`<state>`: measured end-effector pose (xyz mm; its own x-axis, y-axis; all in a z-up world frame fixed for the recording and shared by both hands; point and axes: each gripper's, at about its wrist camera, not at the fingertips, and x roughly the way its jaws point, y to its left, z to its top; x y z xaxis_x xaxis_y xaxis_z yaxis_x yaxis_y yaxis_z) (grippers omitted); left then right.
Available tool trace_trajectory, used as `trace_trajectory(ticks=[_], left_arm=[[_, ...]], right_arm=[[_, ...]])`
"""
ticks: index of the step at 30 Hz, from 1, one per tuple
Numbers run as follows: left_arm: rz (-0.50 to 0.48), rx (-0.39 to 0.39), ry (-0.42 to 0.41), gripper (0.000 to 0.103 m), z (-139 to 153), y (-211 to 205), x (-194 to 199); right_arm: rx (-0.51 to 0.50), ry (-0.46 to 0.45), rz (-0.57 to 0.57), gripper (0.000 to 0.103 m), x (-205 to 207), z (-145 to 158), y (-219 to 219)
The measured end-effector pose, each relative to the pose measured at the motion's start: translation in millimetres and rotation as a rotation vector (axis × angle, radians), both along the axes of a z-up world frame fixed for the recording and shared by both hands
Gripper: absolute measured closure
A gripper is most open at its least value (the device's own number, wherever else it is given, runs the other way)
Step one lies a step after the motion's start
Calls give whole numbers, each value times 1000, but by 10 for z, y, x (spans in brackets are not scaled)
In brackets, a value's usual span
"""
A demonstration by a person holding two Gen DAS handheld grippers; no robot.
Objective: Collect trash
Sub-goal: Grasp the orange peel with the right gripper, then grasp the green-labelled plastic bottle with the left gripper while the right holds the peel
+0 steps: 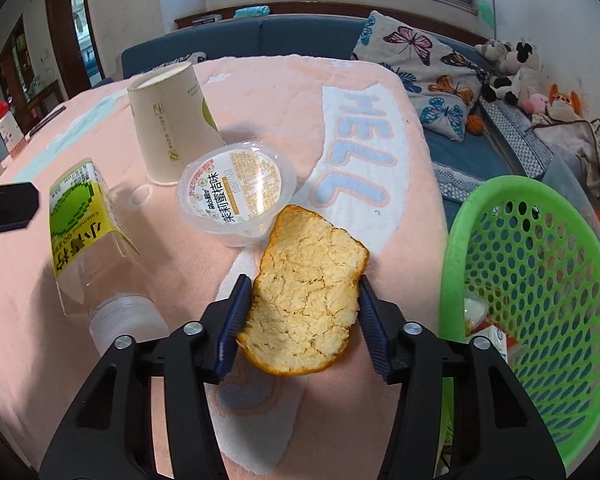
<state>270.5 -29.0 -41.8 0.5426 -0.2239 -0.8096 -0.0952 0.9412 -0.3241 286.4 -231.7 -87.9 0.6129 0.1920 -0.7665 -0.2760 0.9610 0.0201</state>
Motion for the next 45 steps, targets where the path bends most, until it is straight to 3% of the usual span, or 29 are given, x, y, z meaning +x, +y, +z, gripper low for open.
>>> trace_trajectory(ticks=[12,15,21,26,30,36,42,45], left_arm=[[180,-125,91,29,-173,-4,147],[230,-117,109,23,-205,1,193],[300,-97,135,23,-262,-34,301],[362,-124,179,23,-341,-37,348],[398,-93,190,23,-364,-86,372],[416,-108,232,23,-441,-149,379],[422,-76,220,23,-444,-197,375],[429,-68,216,30,-436,-187,358]], right_arm=[[105,-25,-20,59,-225,130,-180],[125,-39,-18,59,-292,186,-201],[150,-55,-12,59,-421,242,-243],[174,-47,-23,60,-476,226,-312],[180,-38,-29,59,-512,203,-357],[182,-40,-43,59,-545,202,-440],[185,-51,-57,59,-605,256,-516],[184,-56,-67,59,-642,278,-558]])
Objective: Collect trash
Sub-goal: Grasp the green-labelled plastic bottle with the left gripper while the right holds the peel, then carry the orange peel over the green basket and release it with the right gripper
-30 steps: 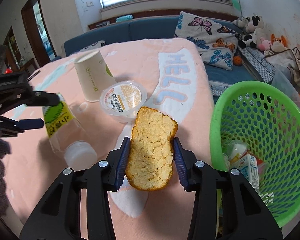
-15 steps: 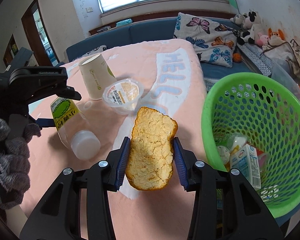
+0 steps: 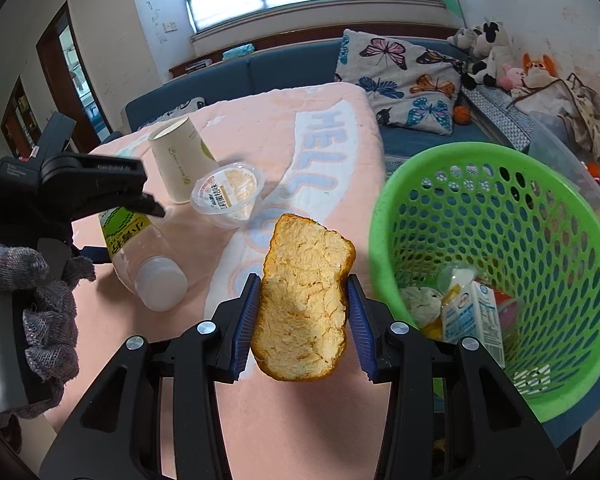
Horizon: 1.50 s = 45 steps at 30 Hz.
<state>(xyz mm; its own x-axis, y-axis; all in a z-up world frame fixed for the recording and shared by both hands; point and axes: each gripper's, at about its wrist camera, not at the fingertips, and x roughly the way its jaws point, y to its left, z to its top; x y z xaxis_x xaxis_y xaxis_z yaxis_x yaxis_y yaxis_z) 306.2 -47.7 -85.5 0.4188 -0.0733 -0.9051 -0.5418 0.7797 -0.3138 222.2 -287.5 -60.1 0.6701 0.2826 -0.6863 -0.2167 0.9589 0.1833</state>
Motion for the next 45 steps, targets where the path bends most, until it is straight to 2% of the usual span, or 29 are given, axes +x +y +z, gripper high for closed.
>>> trace_trajectory(ticks=[6,13,28,34,45], left_arm=[[-26,-58,-14,36,6,83,-64],[-164,-102,-87,43,148,133,-240],[-384,-149,-200,46,516,61,-583],[-434,-179,-230,46,655,-18,-595],[-560,-222,-257,46,866,-409,-449]], right_arm=[[-1,-5,-19,59,-65,40,-84],[21,-10,-59,59,-121,81,-234],[29,8,-156,59,-93,97,-581],[12,15,-207,59,-40,89,-782],[-2,88,-323,58,156,-93,-1298]])
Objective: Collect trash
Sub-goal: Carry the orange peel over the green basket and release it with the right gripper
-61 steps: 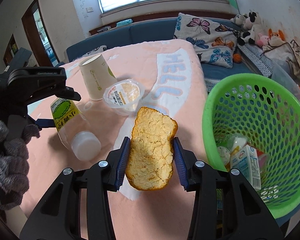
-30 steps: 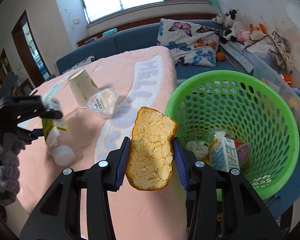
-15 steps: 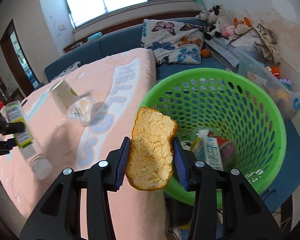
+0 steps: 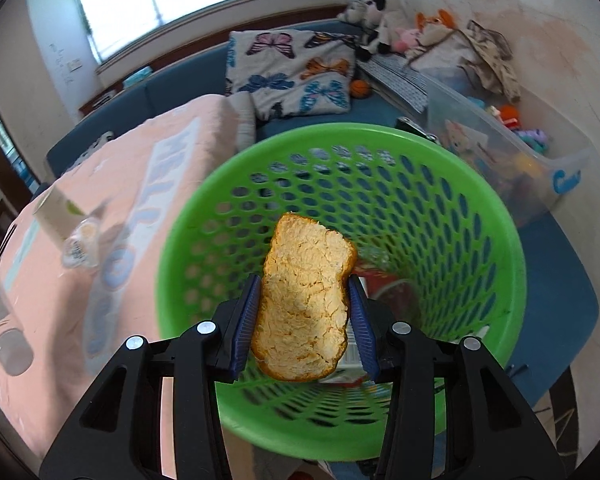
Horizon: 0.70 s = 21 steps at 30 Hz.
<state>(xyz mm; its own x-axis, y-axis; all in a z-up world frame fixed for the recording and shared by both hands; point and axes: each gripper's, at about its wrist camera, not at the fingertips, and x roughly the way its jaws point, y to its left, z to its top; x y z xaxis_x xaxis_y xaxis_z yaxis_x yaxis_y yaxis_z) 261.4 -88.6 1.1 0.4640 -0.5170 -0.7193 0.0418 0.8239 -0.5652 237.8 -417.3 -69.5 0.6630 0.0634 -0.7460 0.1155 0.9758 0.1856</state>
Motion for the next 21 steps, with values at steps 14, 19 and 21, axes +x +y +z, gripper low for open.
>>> trace_trajectory(ticks=[14,19,21], left_arm=[[-134,12,-27,46,142,-664,260],[-186,38,-37,46,128,-921,377],[-221,52,-38,46,109,-1065,423]], right_arm=[[-13,-10,-78,49,-31,-38,-318],[-22,-43,-76,49,-168,83,-339],[-27,-54,-77,49,-222,132,-338]])
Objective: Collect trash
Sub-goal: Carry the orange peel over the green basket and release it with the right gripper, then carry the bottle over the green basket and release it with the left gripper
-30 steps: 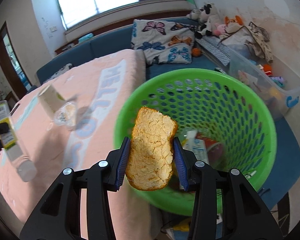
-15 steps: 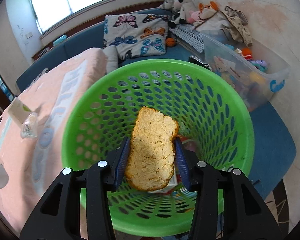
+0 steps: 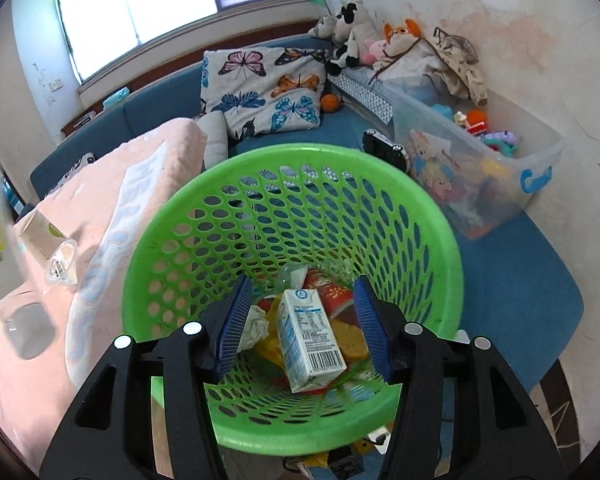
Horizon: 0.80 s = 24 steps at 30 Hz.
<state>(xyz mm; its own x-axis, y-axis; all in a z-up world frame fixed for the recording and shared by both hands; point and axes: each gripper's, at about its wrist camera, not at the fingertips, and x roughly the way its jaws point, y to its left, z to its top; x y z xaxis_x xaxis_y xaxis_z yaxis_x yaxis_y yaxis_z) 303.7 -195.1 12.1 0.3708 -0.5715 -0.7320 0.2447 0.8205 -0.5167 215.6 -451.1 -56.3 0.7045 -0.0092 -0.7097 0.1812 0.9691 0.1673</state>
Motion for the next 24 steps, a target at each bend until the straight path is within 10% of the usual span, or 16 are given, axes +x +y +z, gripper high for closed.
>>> trace_trajectory(ticks=[24], left_arm=[[-161,183,2,48,-392,-937,348]], right_arm=[[29,-18,-26,48,-240,25,-108]])
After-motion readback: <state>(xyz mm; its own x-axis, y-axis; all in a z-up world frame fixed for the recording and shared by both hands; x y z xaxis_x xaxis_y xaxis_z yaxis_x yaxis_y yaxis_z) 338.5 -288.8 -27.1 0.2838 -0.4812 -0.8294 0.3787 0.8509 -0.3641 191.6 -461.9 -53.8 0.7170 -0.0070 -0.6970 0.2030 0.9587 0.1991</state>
